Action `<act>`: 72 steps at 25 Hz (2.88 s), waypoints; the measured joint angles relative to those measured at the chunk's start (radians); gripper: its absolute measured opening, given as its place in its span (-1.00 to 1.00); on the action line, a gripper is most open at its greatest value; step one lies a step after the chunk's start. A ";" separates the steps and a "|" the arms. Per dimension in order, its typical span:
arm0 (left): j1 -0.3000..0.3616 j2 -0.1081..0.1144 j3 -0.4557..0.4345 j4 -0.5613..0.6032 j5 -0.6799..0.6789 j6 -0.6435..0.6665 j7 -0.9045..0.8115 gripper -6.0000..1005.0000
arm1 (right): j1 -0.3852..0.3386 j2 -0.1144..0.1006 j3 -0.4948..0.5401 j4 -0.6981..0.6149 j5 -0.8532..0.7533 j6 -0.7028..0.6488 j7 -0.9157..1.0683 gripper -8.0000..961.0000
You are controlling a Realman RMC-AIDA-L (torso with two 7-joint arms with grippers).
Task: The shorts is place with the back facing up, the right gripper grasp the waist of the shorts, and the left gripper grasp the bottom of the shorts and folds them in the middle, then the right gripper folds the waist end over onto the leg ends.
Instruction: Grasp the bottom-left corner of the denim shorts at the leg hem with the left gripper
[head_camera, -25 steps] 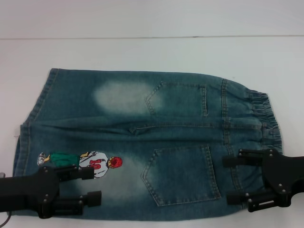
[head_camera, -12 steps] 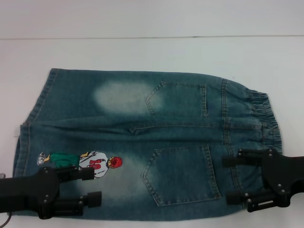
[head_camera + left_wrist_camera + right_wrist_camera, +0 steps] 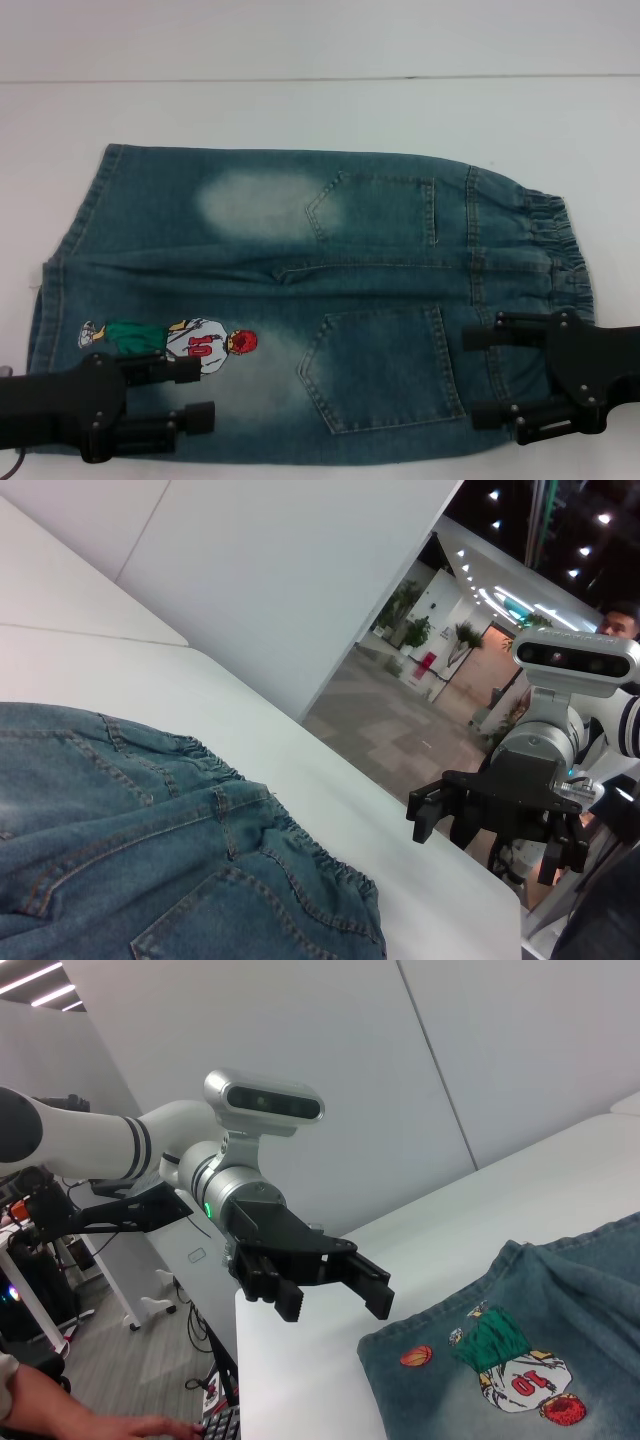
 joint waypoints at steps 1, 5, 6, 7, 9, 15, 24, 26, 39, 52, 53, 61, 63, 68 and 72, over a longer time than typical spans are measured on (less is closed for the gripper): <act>0.000 0.000 0.000 0.000 0.000 0.000 0.000 0.62 | 0.000 0.000 0.000 0.000 0.000 0.000 0.000 1.00; -0.003 0.001 -0.001 -0.001 0.000 0.001 -0.011 0.62 | 0.000 0.000 0.000 0.000 0.000 0.000 -0.001 1.00; -0.004 0.001 -0.001 -0.003 0.000 0.001 -0.012 0.53 | 0.000 0.000 0.000 0.000 0.000 0.000 -0.001 1.00; -0.006 0.001 -0.001 -0.007 0.000 0.001 -0.014 0.44 | 0.000 0.000 0.000 0.000 0.000 0.000 -0.001 1.00; -0.008 0.002 -0.001 -0.013 0.000 0.002 -0.014 0.27 | 0.000 0.000 0.000 0.000 0.000 0.000 -0.001 1.00; -0.009 0.001 -0.002 -0.015 0.000 -0.003 -0.015 0.43 | 0.000 0.000 0.000 0.000 0.000 0.001 -0.002 1.00; -0.009 0.001 -0.002 -0.015 0.003 -0.008 -0.015 0.65 | 0.000 0.000 0.000 0.000 0.000 0.001 -0.002 1.00; -0.009 0.001 -0.003 -0.015 0.003 -0.009 -0.015 0.65 | 0.000 0.000 0.000 0.001 0.000 0.002 -0.002 1.00; -0.009 0.002 -0.039 -0.015 -0.001 0.000 -0.015 0.67 | 0.002 0.003 0.003 0.031 0.021 0.030 -0.008 0.99; -0.008 0.000 -0.040 -0.015 0.011 -0.009 -0.010 0.74 | 0.015 0.002 -0.003 0.055 0.018 0.040 -0.004 1.00; -0.008 0.000 -0.038 -0.015 0.012 -0.010 -0.009 0.74 | 0.016 0.002 -0.005 0.056 0.017 0.040 -0.004 0.99; -0.011 0.000 -0.029 -0.014 0.012 -0.010 -0.010 0.74 | 0.018 0.001 -0.022 0.056 0.015 0.040 -0.004 0.99; -0.012 0.000 -0.028 -0.014 0.012 -0.011 -0.011 0.74 | 0.019 0.001 -0.032 0.056 0.015 0.042 -0.003 0.99; -0.012 0.000 -0.028 -0.014 0.012 -0.011 -0.012 0.74 | 0.019 0.001 -0.049 0.056 0.015 0.059 -0.003 0.99; -0.012 0.000 -0.028 -0.014 0.012 -0.011 -0.013 0.74 | 0.018 0.001 -0.051 0.056 0.015 0.060 -0.002 0.99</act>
